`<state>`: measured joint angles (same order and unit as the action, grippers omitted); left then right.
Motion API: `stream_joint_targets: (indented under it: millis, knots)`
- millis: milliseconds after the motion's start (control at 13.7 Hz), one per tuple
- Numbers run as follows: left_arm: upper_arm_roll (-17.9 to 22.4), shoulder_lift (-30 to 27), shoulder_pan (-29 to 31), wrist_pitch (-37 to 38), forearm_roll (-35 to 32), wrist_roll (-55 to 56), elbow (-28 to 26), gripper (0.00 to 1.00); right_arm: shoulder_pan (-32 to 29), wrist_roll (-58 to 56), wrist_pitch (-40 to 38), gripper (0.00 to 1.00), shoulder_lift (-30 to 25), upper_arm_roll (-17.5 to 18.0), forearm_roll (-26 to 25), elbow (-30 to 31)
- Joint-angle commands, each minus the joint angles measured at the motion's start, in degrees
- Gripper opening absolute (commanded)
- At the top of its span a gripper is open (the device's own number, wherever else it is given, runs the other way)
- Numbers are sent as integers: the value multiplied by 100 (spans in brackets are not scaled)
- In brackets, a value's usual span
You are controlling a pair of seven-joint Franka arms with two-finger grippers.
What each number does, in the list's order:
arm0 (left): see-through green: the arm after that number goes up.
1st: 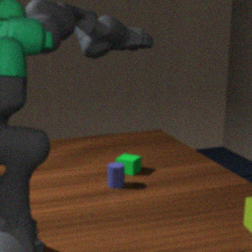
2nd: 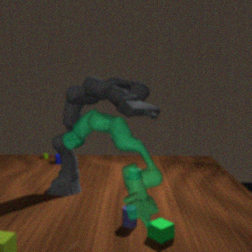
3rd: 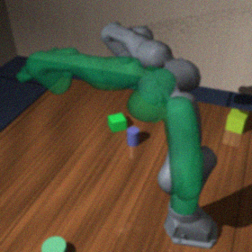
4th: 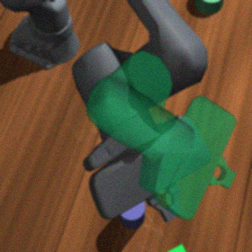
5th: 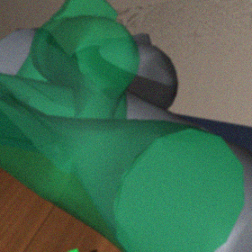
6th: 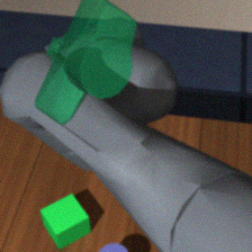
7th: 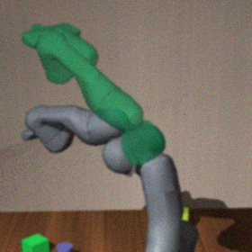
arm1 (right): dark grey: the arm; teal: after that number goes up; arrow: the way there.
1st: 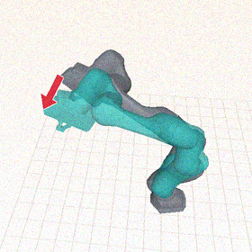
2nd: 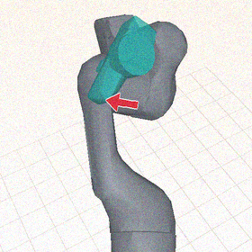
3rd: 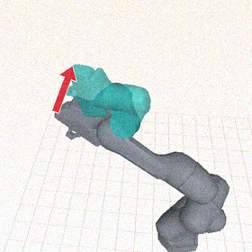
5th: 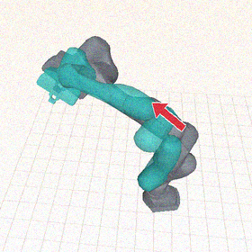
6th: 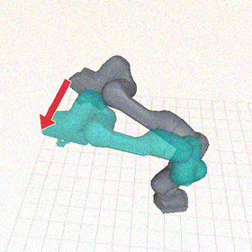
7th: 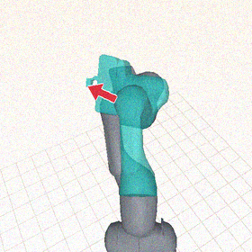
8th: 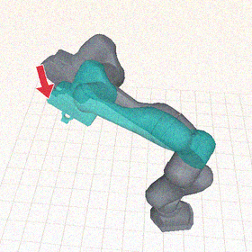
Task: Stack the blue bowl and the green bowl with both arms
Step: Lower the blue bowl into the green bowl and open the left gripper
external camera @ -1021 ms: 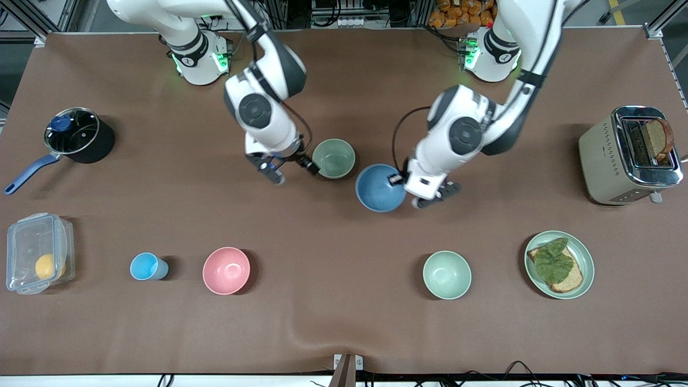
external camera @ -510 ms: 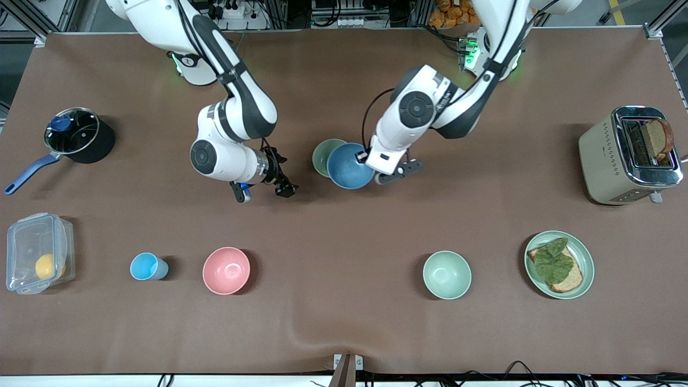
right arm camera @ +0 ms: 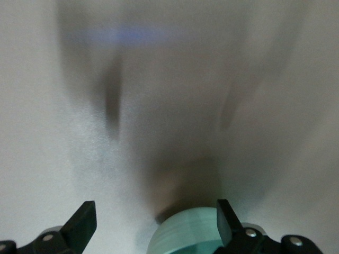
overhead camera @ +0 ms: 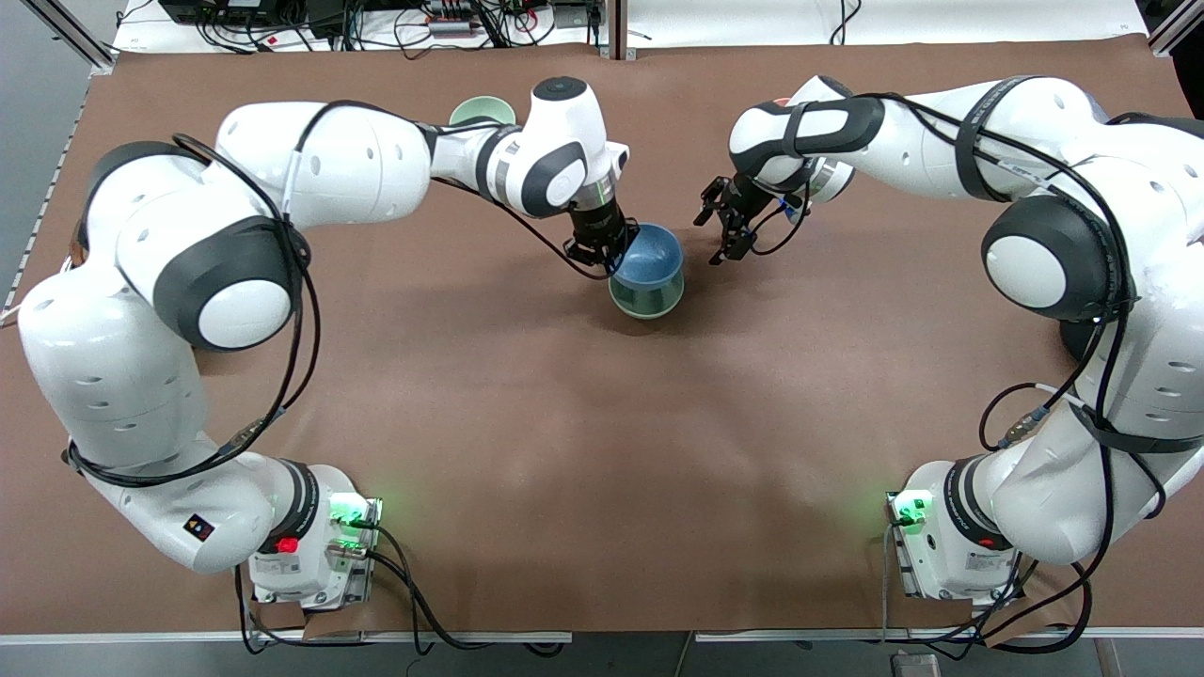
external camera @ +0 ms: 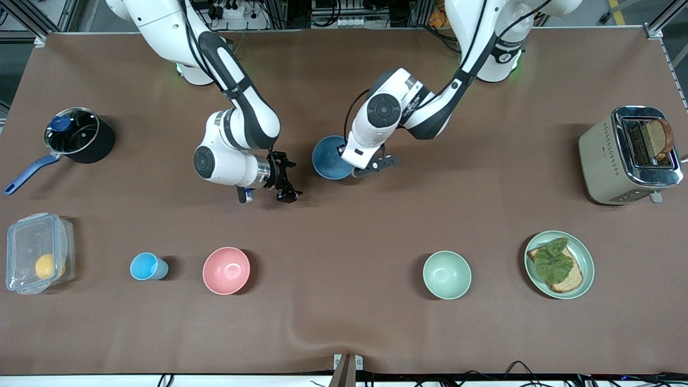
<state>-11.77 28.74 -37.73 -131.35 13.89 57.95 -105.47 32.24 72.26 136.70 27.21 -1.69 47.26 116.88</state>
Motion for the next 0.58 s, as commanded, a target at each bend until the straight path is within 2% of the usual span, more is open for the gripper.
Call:
stream_joint_targets:
  millis: [0, 73, 146, 219, 510]
  knots:
    - [43, 246, -147, 13, -141, 216, 263, 0, 246, 51, 479, 100, 38, 28, 301, 246]
    - [43, 298, -147, 13, -132, 225, 316, 0, 317, 51, 489, 100, 30, 28, 310, 299]
    - [34, 334, -121, 13, -149, 243, 430, 66, 335, 51, 489, 100, 21, 28, 310, 352]
    - [43, 395, -155, 48, -132, 269, 544, 100, 344, 51, 498, 100, 21, 45, 336, 396]
    - [104, 168, -59, 371, -158, 428, 624, 100, 405, 51, 524, 100, 12, 37, 618, 405]
